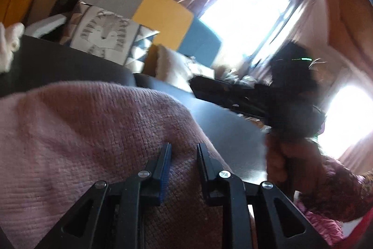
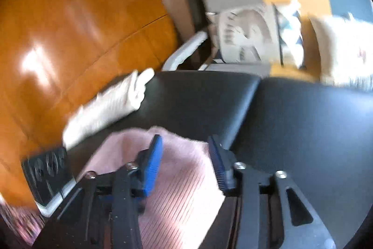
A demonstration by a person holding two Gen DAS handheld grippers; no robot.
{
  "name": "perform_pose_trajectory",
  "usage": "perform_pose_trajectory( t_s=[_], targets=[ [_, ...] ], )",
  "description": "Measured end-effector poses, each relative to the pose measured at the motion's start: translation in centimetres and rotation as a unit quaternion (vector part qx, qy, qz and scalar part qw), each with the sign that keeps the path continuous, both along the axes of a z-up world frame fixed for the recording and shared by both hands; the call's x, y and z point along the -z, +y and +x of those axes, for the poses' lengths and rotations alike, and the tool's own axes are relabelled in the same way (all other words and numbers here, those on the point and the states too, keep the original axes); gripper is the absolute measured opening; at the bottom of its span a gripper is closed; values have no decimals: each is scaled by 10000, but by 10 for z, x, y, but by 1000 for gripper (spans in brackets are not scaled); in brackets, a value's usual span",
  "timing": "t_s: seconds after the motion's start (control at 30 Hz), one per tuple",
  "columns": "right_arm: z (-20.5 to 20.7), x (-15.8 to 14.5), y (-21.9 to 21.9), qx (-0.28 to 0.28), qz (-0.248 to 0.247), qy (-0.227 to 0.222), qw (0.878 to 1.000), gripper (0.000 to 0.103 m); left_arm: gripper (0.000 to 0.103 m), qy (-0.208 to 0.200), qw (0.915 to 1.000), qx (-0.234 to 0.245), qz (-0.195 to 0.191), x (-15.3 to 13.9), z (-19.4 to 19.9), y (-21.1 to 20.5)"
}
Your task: Fold clothes
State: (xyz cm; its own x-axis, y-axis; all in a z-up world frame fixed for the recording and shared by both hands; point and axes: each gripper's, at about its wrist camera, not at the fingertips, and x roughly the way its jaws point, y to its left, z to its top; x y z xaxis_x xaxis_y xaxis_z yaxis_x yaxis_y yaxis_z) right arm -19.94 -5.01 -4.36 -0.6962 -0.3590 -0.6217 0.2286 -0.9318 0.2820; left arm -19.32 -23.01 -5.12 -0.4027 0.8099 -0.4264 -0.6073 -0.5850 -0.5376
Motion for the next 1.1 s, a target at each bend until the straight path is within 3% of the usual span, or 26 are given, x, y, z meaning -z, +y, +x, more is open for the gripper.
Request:
perform_pose_trajectory(
  t_s=[0.1,0.17,0.3,0.37,0.53,0.63,0.73,0.8,0.87,1.0,1.1],
  targets=[
    [8,-1,-18,-202,262,-6,9995,20,22,314,9973,-648,-130,-31,-3,-22],
    [3,6,-24,-218,271,-132,9993,14,22,336,9915,-1183,-419,-34,-11,-39],
    [-8,28,-32,55,680,-256,9973,2,22,-497,9799,-1652,-1001,-21,-32,-55],
    [-9,40,-30,270,865,-266,9955,0,22,-798,9786,-1676,-890,-12,-41,-61],
    [-17,60,-15,821,437,-213,9954,0,22,-844,9807,-1623,-691,-10,-46,-65],
    [-23,53,-16,607,472,-318,9965,0,22,-996,9815,-1538,-559,-7,-50,-68],
    [-7,24,-12,554,193,-272,9979,4,22,-1278,9807,-1434,-361,-15,-49,-83],
    [22,3,-17,513,-30,35,9987,13,22,-1162,9816,-1466,-388,-26,-34,-95],
    [49,-4,-32,305,59,100,9995,15,22,-914,9835,-1463,-548,-35,-13,-105],
    [97,4,-68,18,628,230,9978,15,22,-427,9860,-1420,-757,-44,18,-116],
    [111,20,-87,17,1050,206,9943,15,23,16,9825,-1273,-1361,-35,33,-100]
  ],
)
